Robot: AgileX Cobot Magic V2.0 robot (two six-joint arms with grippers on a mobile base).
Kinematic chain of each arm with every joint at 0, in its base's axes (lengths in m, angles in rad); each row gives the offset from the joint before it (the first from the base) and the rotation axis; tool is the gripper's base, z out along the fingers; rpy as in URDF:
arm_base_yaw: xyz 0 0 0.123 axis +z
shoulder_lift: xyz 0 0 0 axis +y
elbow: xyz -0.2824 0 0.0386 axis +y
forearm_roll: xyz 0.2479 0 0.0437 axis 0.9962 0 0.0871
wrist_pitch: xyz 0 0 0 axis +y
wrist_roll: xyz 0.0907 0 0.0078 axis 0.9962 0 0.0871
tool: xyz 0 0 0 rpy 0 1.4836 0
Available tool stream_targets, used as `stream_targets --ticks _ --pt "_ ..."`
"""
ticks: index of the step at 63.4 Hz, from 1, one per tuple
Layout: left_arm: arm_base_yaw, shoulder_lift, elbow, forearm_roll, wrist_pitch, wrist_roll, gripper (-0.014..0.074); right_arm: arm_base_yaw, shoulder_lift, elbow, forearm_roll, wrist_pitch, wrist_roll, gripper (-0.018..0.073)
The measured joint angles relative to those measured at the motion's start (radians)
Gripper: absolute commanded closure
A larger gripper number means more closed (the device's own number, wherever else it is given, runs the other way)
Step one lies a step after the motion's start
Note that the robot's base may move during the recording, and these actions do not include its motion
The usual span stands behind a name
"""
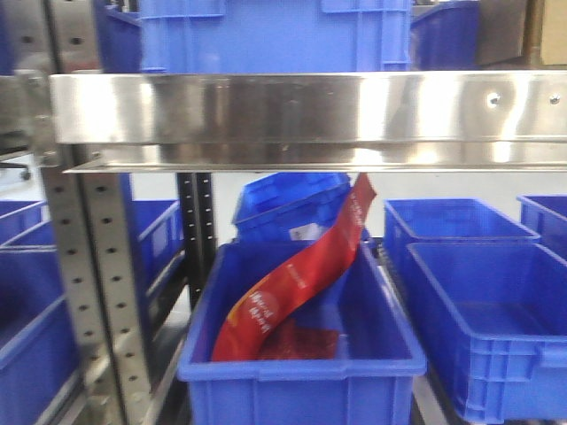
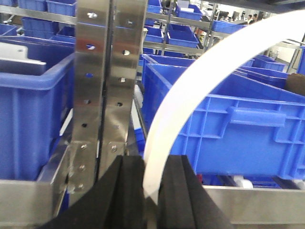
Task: Grab PVC pipe and place in blue bin
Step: 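Lower the held arc with both grippers into the blue bin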
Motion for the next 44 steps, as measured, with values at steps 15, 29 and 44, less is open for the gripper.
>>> stream_targets --ticks 15,29,44 --pt "0.0 0.0 0.0 0.0 0.0 0.0 0.0707 0.0 0.0 0.0 0.0 0.0 0.0 0.0728" --pt "0.0 0.0 0.0 0.0 0.0 0.0 0.0707 0.0 0.0 0.0 0.0 0.0 0.0 0.0728" --pt "0.0 0.0 0.0 0.0 0.0 0.0 0.0707 0.0 0.0 0.0 0.0 0.0 0.0 0.0728"
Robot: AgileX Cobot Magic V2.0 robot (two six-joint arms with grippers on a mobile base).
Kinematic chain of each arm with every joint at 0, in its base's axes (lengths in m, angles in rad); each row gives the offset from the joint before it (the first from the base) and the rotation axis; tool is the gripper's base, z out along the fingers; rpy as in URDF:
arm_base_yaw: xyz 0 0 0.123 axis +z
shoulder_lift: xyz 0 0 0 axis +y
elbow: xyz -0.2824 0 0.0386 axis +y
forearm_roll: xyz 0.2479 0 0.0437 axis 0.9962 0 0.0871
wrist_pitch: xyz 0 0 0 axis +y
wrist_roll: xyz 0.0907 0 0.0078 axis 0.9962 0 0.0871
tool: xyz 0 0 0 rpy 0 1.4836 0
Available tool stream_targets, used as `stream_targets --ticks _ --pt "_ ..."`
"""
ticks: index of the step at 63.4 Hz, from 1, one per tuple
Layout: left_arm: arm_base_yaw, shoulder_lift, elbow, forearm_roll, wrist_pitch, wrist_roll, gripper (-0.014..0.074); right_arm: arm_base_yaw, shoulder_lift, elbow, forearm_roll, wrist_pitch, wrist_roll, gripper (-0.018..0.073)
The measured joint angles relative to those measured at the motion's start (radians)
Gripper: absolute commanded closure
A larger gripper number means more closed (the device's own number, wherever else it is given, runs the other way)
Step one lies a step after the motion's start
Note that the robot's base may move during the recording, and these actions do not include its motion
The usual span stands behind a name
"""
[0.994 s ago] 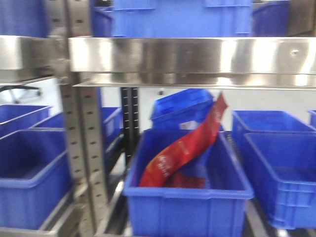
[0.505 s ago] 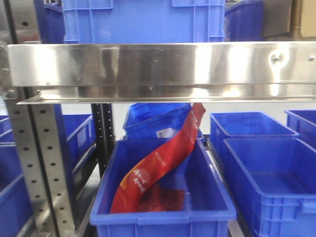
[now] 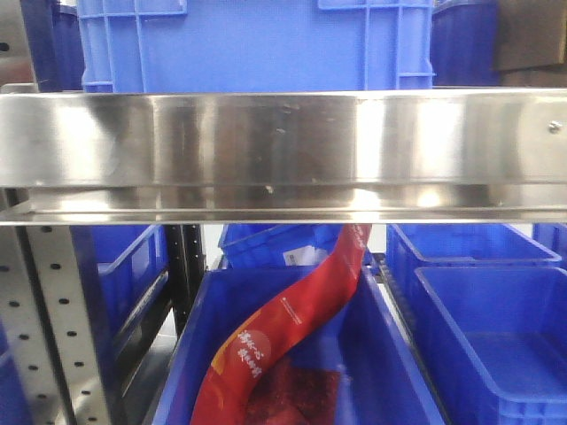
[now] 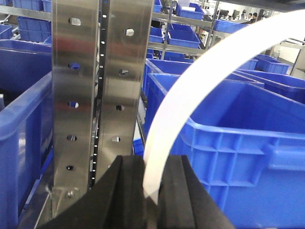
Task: Grab PVC pipe and place in blue bin
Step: 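Lower the held arc with both grippers into the blue bin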
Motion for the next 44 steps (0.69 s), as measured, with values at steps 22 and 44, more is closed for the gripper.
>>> stream_targets --ticks 22,44 --pt "0.0 0.0 0.0 0.0 0.0 0.0 0.0707 0.0 0.0 0.0 0.0 -0.001 0.0 0.0728" --pt "0.0 0.0 0.0 0.0 0.0 0.0 0.0707 0.0 0.0 0.0 0.0 -0.001 0.0 0.0728"
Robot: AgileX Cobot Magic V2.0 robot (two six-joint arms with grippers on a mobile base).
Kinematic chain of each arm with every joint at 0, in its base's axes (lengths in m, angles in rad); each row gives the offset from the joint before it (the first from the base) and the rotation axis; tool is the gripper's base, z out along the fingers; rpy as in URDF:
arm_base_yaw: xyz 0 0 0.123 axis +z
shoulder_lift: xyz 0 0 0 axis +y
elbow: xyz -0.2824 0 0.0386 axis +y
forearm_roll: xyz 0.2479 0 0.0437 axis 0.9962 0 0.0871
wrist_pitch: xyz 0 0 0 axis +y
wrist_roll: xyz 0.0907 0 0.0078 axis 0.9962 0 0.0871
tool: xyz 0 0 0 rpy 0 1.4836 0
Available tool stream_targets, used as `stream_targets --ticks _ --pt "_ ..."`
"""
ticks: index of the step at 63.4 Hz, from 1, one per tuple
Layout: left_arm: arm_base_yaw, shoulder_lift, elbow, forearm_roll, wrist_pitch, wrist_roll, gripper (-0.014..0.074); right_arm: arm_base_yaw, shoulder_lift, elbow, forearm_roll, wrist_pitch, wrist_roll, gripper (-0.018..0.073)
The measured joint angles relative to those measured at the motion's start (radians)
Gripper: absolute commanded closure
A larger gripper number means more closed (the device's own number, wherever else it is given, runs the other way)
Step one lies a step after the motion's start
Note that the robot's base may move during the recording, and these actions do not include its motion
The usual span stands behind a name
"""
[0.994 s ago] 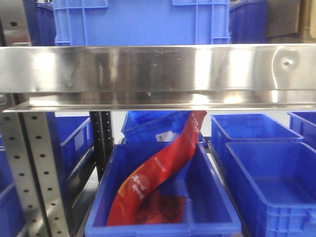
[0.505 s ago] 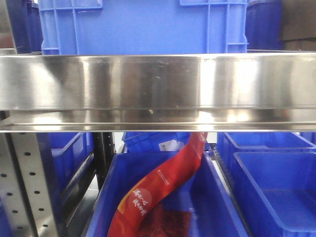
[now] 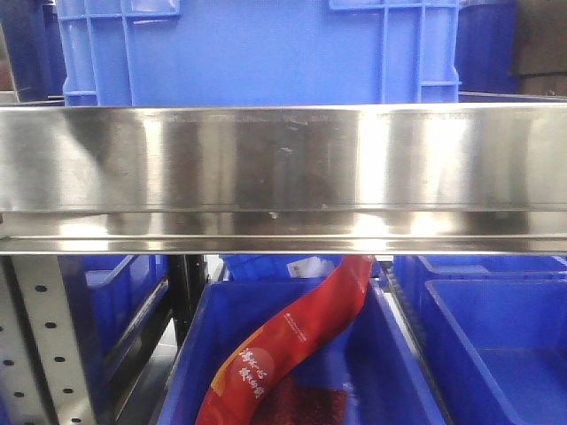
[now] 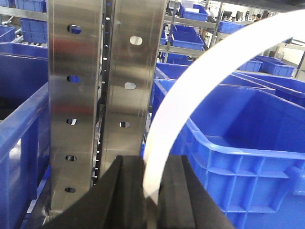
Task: Grab PVC pipe and place in blue bin
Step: 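Lower the held arc with both grippers into the blue bin, then open both grippers to release the arc into the blue bin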
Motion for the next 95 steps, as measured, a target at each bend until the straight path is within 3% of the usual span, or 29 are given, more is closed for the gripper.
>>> stream_targets --ticks 38,48,60,74,95 --pt "0.0 0.0 0.0 0.0 -0.009 0.0 0.0707 0.0 0.002 0.0 -0.003 -0.022 0.0 0.0728" --pt "0.0 0.0 -0.002 0.0 -0.038 0.0 0.0707 0.0 0.056 -0.014 -0.005 -0.043 -0.059 0.0728" --pt "-0.089 0.077 -0.09 0.006 -0.04 0.074 0.0707 0.008 0.211 -0.109 -0.005 -0.058 -0.103 0.0728" --pt "-0.236 0.261 -0.252 0.008 -0.045 0.122 0.0707 0.141 0.461 -0.264 -0.007 -0.077 -0.109 0.0728" --pt "-0.253 0.582 -0.527 0.004 -0.08 0.128 0.0707 0.379 0.856 -0.557 -0.007 -0.09 -0.109 0.0728"
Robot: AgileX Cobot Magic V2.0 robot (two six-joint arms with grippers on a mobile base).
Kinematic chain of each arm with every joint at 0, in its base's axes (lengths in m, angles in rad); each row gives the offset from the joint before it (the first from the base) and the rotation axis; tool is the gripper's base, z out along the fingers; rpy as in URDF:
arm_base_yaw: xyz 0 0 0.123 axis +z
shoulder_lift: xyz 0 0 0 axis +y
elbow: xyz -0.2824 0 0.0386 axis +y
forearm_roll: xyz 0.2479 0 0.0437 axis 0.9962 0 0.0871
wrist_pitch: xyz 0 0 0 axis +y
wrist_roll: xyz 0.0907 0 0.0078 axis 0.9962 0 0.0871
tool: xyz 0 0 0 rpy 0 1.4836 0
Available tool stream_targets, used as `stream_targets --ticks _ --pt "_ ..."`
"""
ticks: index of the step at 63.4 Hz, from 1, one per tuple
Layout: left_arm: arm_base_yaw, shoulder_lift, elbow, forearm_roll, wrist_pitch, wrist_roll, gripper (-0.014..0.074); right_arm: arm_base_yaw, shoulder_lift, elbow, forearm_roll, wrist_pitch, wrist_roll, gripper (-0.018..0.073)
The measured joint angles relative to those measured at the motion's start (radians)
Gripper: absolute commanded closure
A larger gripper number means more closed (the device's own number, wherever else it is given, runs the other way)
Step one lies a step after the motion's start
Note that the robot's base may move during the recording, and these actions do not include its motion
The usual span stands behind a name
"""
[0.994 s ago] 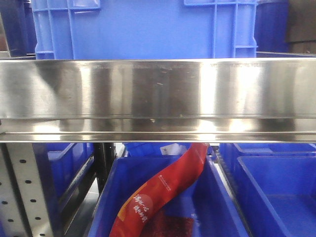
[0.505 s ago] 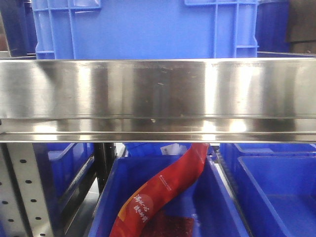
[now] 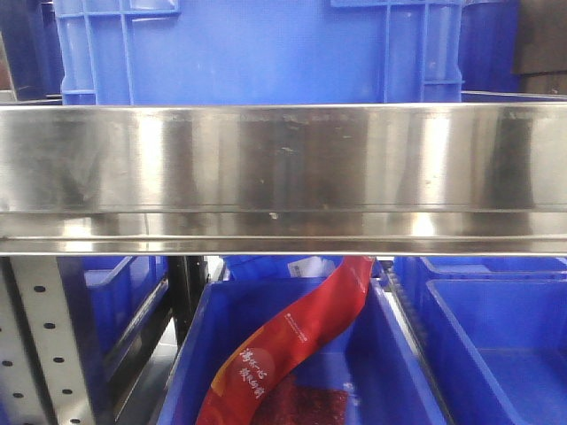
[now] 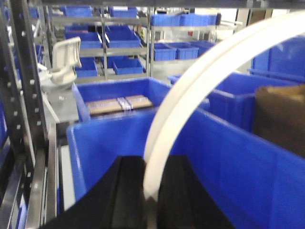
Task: Grab PVC pipe and place in blue bin
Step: 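Open both grippers to release the arc into the blue bin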
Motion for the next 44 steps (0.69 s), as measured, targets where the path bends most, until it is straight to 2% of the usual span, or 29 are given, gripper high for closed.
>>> stream_targets --ticks 13,29,36,44 --pt "0.0 0.151 -0.103 -0.004 -0.068 0.0 0.0707 0.095 0.217 -0.199 0.0 -0.002 -0.002 0.0728" --pt "0.0 0.272 -0.114 -0.006 -0.139 0.0 0.0703 0.108 0.395 -0.326 0.0 -0.015 -0.002 0.0728" --pt "0.0 0.285 -0.114 -0.008 -0.139 0.002 0.0602 0.108 0.428 -0.326 0.0 -0.011 -0.002 0.0692" --pt "0.0 0.285 -0.114 -0.008 -0.147 0.002 0.0399 0.108 0.44 -0.326 0.0 0.003 -0.002 0.0509"
